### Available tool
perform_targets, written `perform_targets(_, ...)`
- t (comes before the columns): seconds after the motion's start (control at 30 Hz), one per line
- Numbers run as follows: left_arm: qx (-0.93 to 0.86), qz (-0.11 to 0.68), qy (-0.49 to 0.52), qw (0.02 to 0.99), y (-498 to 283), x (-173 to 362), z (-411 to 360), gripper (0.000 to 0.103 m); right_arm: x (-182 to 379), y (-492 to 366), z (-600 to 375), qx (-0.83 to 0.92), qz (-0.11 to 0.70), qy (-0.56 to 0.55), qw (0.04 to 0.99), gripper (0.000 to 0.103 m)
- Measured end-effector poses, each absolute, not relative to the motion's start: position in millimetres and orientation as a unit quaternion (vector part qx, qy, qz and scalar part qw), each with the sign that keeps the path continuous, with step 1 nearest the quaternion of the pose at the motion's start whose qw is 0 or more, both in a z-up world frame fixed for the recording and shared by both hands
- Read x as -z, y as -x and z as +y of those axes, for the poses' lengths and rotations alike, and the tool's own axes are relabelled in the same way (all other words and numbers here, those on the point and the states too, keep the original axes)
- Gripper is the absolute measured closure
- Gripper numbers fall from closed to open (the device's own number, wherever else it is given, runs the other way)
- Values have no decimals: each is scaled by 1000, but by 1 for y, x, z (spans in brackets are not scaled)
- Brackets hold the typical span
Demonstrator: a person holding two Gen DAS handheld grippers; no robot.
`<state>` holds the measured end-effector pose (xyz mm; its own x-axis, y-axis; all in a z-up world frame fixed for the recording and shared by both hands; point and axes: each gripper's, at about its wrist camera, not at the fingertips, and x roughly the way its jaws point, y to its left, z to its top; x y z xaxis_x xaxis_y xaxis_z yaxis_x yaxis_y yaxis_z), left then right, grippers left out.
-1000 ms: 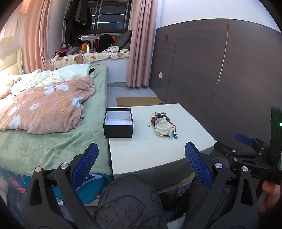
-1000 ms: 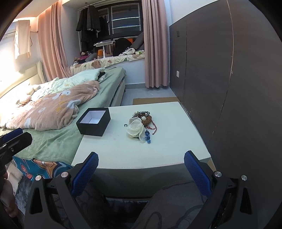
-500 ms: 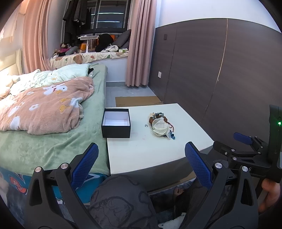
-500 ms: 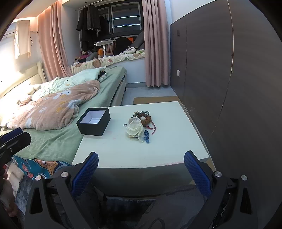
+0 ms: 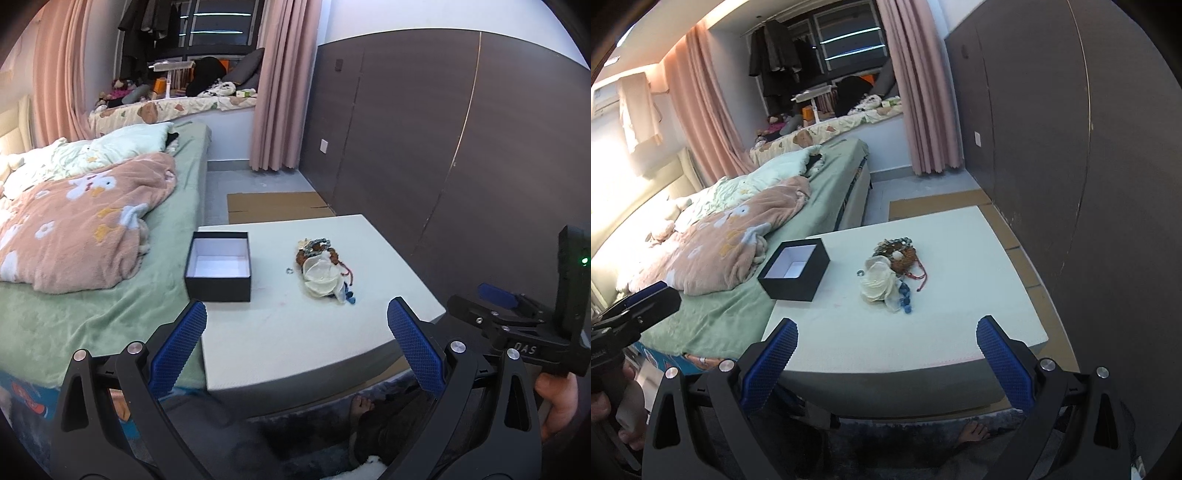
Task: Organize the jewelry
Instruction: 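Close the left tool on the white pouch while the right tool reaches the blue beaded strand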
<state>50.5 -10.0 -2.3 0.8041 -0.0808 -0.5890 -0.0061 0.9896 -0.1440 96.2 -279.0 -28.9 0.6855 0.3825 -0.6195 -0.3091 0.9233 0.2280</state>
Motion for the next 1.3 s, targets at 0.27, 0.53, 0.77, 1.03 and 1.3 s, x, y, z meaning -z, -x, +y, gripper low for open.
perform_targets(0.27,46,333,73,939,-102,16,-25,5,56,-146,-292,-195,385,-88,898,29)
perform_targets(0.53,65,369,79,924,-156,44,-40,10,91,-200,-294,-192,409,-133,882,46)
perform_targets(0.77,79,408,79,906,-200,76,-56,15,140,-229,-304,-177,442,-171,862,55)
perform_targets(1.03,92,435,75,893,-238,116,-74,15,157,-241,-317,-156,466,-190,850,56)
perform_targets(1.3,82,446,66,889,-268,147,-83,25,163,-249,-323,-154,472,-208,843,56)
